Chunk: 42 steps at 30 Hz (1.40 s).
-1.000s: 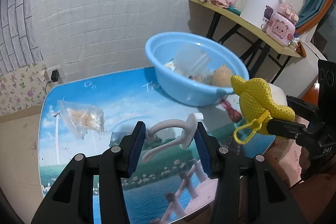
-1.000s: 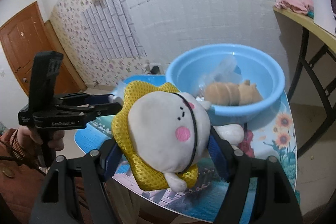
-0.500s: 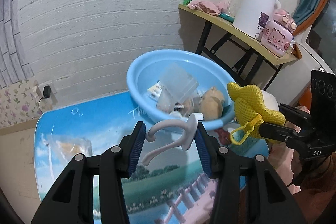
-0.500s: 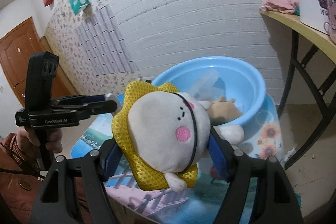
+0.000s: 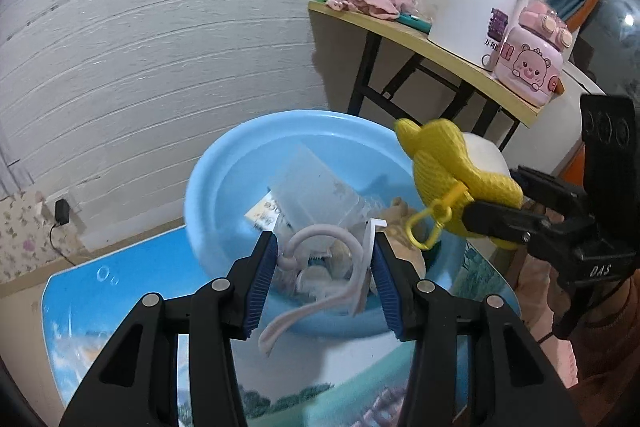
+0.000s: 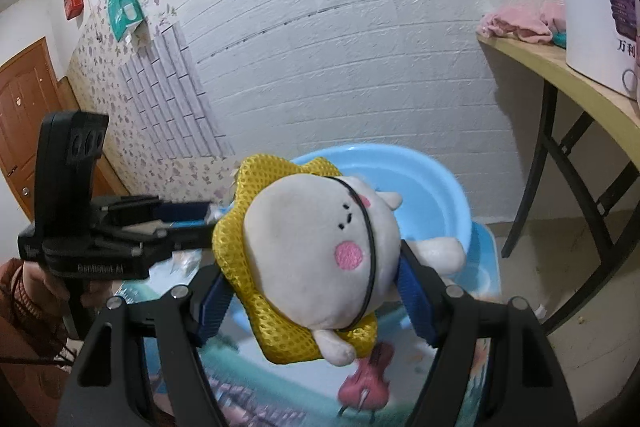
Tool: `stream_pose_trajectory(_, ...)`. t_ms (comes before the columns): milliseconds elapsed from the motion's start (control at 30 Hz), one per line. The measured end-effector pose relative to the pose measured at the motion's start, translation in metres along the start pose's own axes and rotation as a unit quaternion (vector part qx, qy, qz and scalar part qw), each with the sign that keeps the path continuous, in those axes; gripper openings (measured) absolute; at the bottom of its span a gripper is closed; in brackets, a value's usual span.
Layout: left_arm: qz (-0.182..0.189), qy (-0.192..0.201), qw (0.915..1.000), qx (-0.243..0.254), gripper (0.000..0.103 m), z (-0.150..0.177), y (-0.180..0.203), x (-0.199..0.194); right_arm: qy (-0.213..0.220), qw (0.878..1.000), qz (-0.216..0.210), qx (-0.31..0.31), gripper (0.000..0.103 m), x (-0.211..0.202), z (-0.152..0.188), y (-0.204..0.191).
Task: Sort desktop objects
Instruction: 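Carry the hook and plush over the basin and open both grippers, then withdraw both open grippers from the basin back over the table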
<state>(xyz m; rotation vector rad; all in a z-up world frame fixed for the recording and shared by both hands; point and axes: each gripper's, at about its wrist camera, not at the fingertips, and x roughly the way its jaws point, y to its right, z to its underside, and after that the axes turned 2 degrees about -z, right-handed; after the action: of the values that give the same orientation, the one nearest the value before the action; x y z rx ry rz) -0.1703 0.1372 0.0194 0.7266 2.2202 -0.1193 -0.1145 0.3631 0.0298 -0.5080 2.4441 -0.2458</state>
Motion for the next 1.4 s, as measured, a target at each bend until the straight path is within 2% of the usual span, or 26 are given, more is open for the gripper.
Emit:
stream_pose_trajectory(233,-0.007,0.007,0.9997,0.020,0.047,-0.007,0.003,0.017,-0.016,1.000,0.010,0.006,0.074,0.027,-0.007,0.011)
stream_pose_trajectory(300,-0.003,0.010,0.9997,0.022,0.057,-0.007,0.003,0.018,-0.021,1.000,0.010,0.003,0.074,0.035,-0.007,0.011)
stream_pose_trajectory(333,-0.002,0.010,0.9997,0.021,0.066,-0.007,0.002,0.018,-0.023,1.000,0.010,0.002,0.074,0.038,-0.008,0.011)
stream_pose_trajectory(500,-0.011,0.009,0.9998,0.016,0.077,-0.004,-0.005,0.016,-0.033,0.999,0.012,0.002,0.077,0.050,-0.007,0.008)
stream_pose_trajectory(767,-0.017,0.004,0.9998,0.003,0.084,0.004,-0.011,0.012,-0.040,0.999,0.028,0.002,0.082,0.049,-0.001,0.004)
stream_pose_trajectory(967,-0.024,0.000,0.9997,-0.006,0.085,0.012,-0.015,0.006,-0.078,0.996,0.050,0.009,0.082,0.055,0.013,0.002)
stream_pose_trajectory(1033,-0.027,-0.001,0.9996,-0.011,0.086,0.017,-0.018,0.002,-0.070,0.996,0.046,0.025,0.083,0.051,0.016,0.005)
stream_pose_trajectory(1400,-0.043,-0.006,0.9984,-0.037,0.086,0.039,-0.029,-0.013,-0.078,0.996,0.052,-0.004,0.083,0.038,0.024,-0.014)
